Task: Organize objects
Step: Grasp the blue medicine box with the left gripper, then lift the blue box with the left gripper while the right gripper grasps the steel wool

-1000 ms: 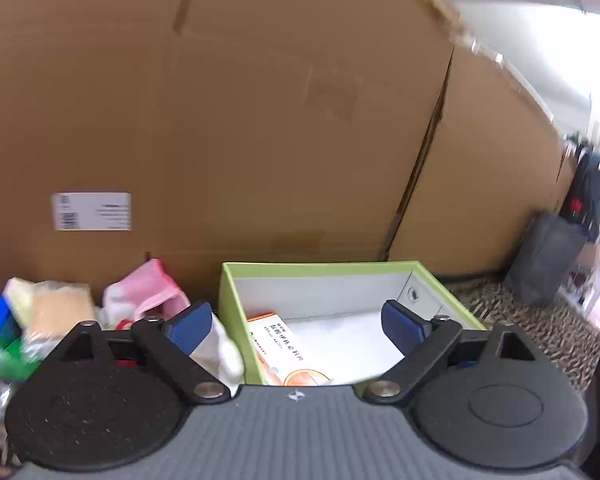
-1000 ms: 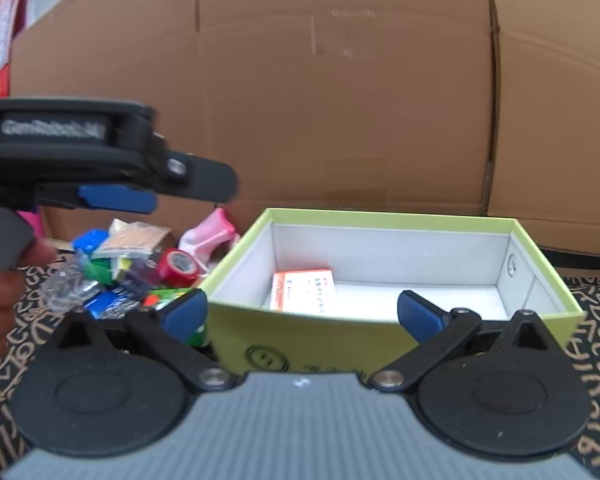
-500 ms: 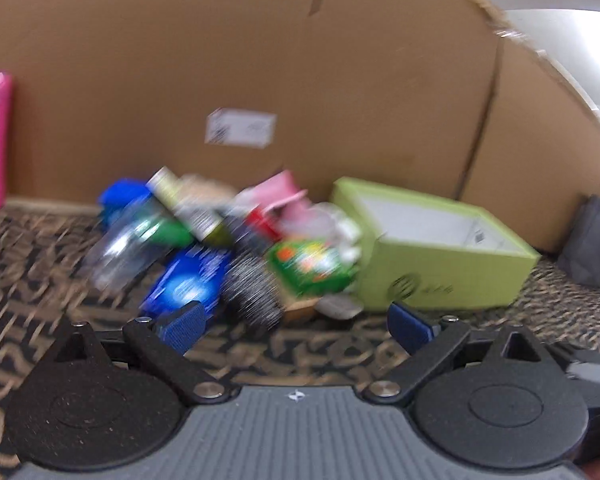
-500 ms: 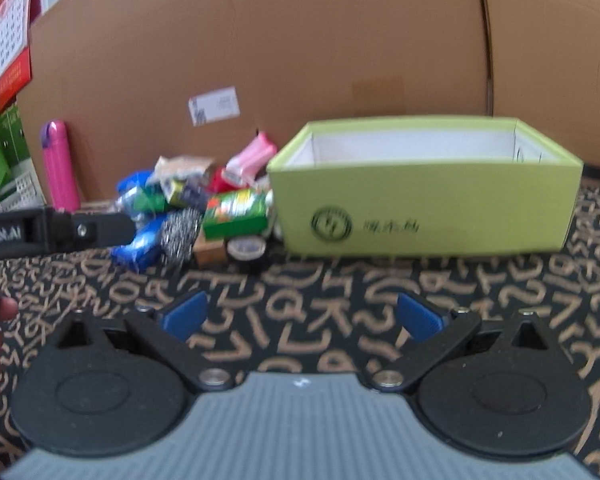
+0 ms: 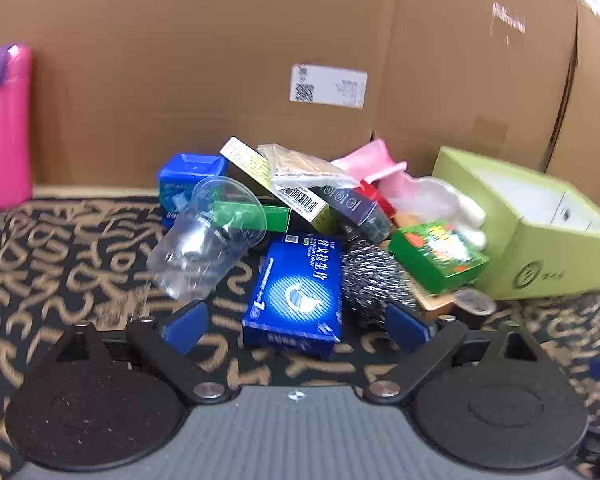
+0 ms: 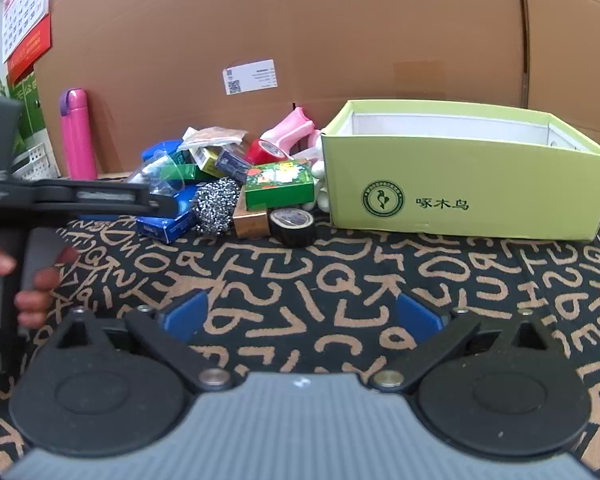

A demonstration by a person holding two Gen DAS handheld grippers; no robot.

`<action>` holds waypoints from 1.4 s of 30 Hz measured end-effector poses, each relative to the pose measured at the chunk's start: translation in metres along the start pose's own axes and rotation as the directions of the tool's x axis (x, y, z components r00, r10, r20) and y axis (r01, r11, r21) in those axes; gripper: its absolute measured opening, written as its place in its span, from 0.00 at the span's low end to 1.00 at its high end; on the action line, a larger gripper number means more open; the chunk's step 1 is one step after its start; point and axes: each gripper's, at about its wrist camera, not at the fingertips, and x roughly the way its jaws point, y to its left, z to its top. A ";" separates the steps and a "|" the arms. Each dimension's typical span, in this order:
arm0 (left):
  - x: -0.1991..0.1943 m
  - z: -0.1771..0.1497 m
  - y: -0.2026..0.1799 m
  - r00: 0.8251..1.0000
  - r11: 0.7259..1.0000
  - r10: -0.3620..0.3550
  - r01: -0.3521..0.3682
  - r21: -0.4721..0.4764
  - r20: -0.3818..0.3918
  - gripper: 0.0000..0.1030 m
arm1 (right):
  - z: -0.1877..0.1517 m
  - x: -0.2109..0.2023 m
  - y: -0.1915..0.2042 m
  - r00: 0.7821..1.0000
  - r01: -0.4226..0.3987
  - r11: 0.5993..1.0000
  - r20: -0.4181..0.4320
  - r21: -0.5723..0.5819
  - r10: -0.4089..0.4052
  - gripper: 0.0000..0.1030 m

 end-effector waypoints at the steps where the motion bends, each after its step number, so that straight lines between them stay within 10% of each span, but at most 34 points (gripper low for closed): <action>1: 0.007 0.001 -0.002 1.000 1.000 0.002 -0.002 0.019 -0.012 0.87 | 0.000 0.000 0.001 1.000 0.002 1.000 0.000 -0.007 -0.002 0.92; 4: 0.023 0.003 -0.001 0.997 0.999 -0.036 0.039 0.036 -0.070 0.57 | 0.002 0.003 0.006 1.000 -0.004 1.000 0.000 -0.031 0.004 0.79; 13: -0.015 -0.019 -0.001 0.996 0.998 -0.034 0.038 0.058 -0.079 0.57 | 0.024 0.043 0.046 0.998 -0.058 0.976 0.002 -0.212 0.060 0.50; 22: -0.054 -0.044 0.007 0.994 0.996 -0.071 0.074 0.039 -0.082 0.57 | 0.053 0.101 0.079 0.992 -0.122 0.963 -0.004 -0.241 0.124 0.44; 25: -0.057 -0.045 0.008 0.994 0.996 -0.070 0.073 0.041 -0.085 0.57 | 0.053 0.105 0.079 0.993 -0.111 0.961 -0.005 -0.255 0.114 0.14; 37: -0.074 -0.055 -0.006 0.986 0.989 -0.127 0.134 0.061 -0.106 0.65 | -0.002 -0.024 0.019 0.991 -0.127 0.976 -0.052 -0.175 0.120 0.16; 42: -0.067 -0.048 -0.015 0.991 0.993 -0.096 0.102 0.067 -0.094 0.77 | -0.007 -0.027 0.018 0.996 -0.093 0.979 -0.023 -0.182 0.090 0.46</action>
